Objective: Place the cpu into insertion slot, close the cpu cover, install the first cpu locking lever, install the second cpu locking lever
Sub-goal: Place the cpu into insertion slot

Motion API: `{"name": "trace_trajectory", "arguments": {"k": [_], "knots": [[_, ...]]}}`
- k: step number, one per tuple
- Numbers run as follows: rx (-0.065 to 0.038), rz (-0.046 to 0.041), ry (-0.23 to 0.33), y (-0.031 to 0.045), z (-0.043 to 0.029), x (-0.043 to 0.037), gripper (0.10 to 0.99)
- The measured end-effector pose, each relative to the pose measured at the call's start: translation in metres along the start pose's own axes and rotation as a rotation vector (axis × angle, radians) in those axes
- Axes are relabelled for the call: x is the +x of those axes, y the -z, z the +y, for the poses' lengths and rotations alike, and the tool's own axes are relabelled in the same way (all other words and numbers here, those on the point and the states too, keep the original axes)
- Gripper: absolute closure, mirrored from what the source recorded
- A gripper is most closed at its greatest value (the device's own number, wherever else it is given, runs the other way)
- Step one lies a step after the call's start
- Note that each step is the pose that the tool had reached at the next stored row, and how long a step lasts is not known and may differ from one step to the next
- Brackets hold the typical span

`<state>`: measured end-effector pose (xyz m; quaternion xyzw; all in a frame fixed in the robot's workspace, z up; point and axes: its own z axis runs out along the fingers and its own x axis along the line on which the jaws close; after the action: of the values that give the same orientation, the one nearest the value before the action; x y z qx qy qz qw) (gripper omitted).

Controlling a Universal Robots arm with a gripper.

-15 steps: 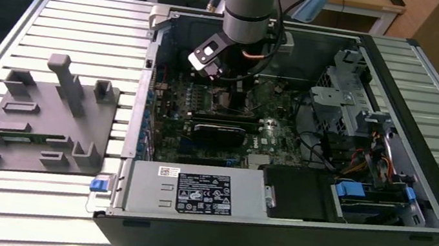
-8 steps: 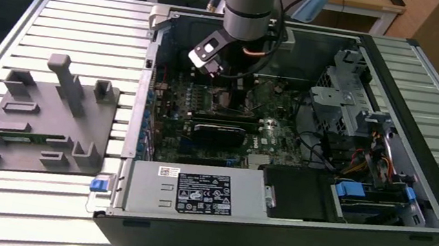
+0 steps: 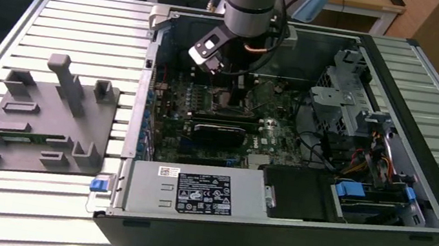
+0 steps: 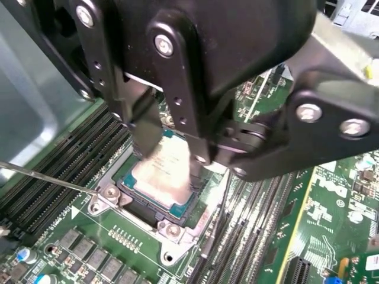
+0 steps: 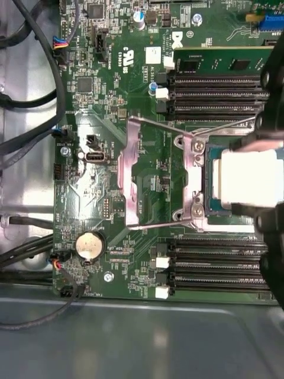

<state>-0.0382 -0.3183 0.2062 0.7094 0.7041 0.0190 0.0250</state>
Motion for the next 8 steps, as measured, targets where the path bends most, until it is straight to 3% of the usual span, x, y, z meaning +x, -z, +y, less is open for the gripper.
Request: {"name": "trace_trajectory", "arguments": {"k": [1,2,4,5,7,8], "knots": [[0.000,0.0018,0.000,0.0000,0.0000,-0.0009,0.667],[0.000,0.0042,0.000,0.0000,0.0000,-0.0015,0.667],[0.000,0.0055,0.000,0.0004,0.0000,-0.0017,0.780],[0.000,0.0055,0.000,0.0009,0.0001,-0.0017,0.780],[0.000,0.0057,0.000,0.0018,0.0002,-0.0017,0.898],[0.000,0.0058,0.000,0.0021,0.0002,-0.0017,0.898]]}}
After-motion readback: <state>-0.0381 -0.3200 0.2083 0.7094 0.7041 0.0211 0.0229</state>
